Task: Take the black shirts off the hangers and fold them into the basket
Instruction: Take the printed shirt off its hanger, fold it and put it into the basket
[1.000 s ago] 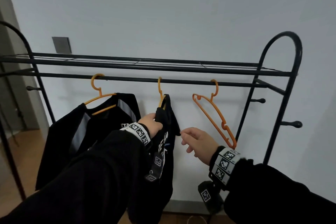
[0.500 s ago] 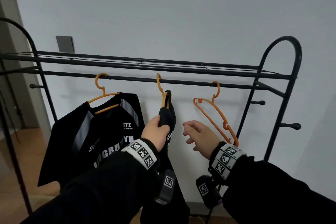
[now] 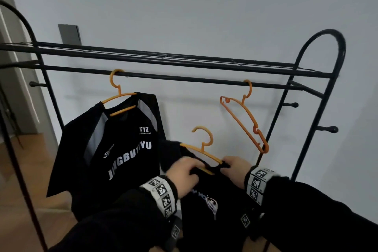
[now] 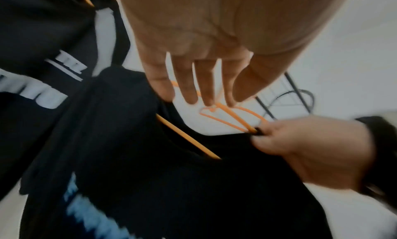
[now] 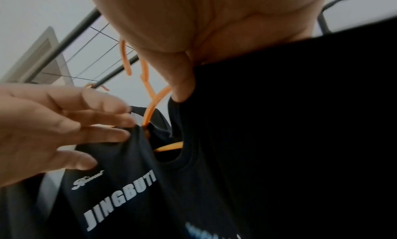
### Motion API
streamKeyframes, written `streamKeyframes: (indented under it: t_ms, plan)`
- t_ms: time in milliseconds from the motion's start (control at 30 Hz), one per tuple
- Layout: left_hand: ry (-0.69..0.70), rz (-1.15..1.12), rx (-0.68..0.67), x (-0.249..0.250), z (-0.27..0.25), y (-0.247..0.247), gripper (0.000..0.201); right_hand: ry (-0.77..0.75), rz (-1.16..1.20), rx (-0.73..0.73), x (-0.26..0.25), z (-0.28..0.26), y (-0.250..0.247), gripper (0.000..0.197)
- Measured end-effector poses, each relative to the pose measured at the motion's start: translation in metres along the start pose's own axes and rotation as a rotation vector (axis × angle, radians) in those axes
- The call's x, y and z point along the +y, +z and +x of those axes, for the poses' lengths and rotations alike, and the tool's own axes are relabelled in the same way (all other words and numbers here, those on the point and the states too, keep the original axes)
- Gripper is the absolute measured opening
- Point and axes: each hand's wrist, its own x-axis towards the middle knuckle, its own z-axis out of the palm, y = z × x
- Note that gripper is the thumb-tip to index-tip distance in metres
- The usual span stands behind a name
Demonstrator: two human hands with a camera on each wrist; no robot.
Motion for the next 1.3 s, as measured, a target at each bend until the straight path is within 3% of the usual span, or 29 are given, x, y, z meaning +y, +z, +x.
streamKeyframes:
  t_ms: [67,100,167,233,333,400,467,533,633,733,867,1033,1167,1233,1300]
  plan:
    - [-0.1,0.067,0.212,-0.029,0.002,-0.013,0.052,-0.012,0.032,0.049,0.011,-0.005,-0.004,0.016]
    - [-0.195,0.135,0.248,-0.041,-0.001,-0.02,0.063,-0.03,0.041,0.064,0.017,-0.009,-0.009,0.02]
    - [-0.367,0.299,0.209,-0.063,-0.006,-0.032,0.083,-0.06,0.048,0.072,0.025,-0.016,-0.019,0.02]
    - [-0.417,0.325,0.144,-0.074,-0.01,-0.039,0.075,-0.084,0.031,0.085,0.033,-0.022,-0.028,0.021]
    - [-0.307,0.101,0.116,-0.075,-0.008,-0.041,0.031,-0.047,0.083,0.097,0.042,-0.027,-0.035,0.016]
    - [-0.219,0.068,0.153,-0.067,-0.007,-0.04,0.021,-0.005,0.139,0.107,0.043,-0.027,-0.038,0.011]
    - [-0.16,0.073,0.205,-0.053,-0.005,-0.038,0.023,0.021,0.226,0.081,0.036,-0.025,-0.041,0.016]
    - [-0.118,0.08,0.236,-0.039,-0.002,-0.035,0.024,0.032,0.298,0.073,0.024,-0.024,-0.041,0.038]
    - [-0.083,0.094,0.244,-0.019,0.002,-0.039,0.027,0.099,0.246,0.187,0.011,-0.018,-0.035,0.059]
    - [-0.032,0.175,0.246,-0.01,0.001,-0.053,0.037,0.169,0.194,0.274,0.016,-0.015,-0.03,0.054]
    - [-0.038,0.074,0.351,-0.02,-0.004,-0.078,0.035,0.21,0.096,0.266,0.037,-0.015,-0.029,0.024]
    - [-0.14,-0.021,0.431,-0.045,-0.013,-0.079,0.037,0.256,0.203,0.261,0.043,-0.012,-0.016,0.031]
    - [-0.281,-0.192,0.514,-0.058,-0.021,-0.077,0.043,0.318,0.57,0.358,0.044,-0.011,-0.015,0.037]
    - [-0.321,-0.217,0.473,-0.059,-0.021,-0.075,0.042,0.264,0.646,0.354,0.034,-0.012,-0.014,0.044]
    - [-0.274,-0.222,0.356,-0.051,-0.02,-0.069,0.033,0.169,0.66,0.355,0.016,-0.014,-0.012,0.05]
